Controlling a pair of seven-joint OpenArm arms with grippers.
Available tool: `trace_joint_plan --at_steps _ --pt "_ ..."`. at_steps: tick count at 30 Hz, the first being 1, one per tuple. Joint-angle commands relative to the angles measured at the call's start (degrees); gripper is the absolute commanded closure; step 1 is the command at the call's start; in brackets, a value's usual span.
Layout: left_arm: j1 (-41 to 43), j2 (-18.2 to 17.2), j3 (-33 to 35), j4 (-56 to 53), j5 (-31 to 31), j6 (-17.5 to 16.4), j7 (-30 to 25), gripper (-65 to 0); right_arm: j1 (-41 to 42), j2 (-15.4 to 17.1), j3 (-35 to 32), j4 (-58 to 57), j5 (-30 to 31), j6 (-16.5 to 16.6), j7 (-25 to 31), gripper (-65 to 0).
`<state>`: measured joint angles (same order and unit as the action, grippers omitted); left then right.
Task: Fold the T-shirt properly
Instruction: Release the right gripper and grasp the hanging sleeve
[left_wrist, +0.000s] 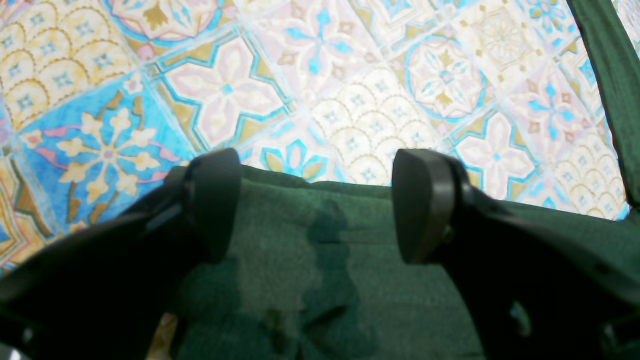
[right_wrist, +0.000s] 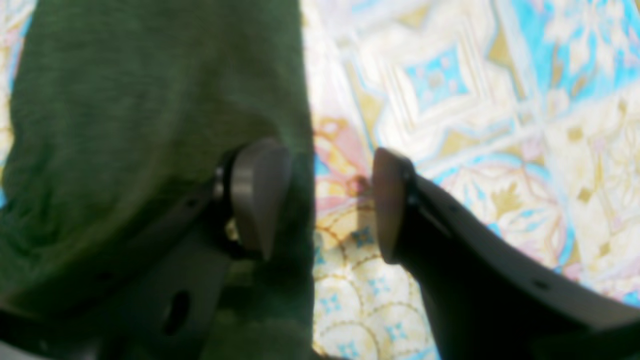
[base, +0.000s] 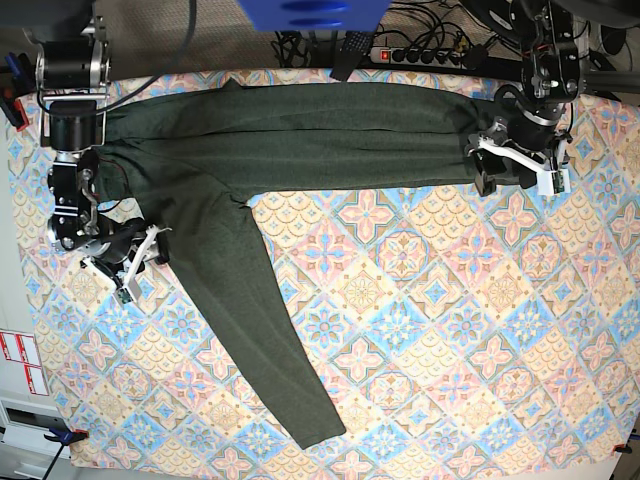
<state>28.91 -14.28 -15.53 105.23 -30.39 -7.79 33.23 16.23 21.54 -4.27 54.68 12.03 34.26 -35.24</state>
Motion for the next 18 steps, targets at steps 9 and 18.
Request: trace_joint_plan --at_steps 9,18 --pt "0.32 -0.53 -0.08 1.10 -0.33 -0.16 -1.10 -48.3 6.32 -0.66 0.10 -6.10 1.02 0.42 5.49 -30.7" --pt "0.41 -0.53 -0.08 1.10 -0.33 -0.16 -1.10 -48.3 7.99 -3.65 0.10 -12.79 1.02 0.42 8.91 -30.7"
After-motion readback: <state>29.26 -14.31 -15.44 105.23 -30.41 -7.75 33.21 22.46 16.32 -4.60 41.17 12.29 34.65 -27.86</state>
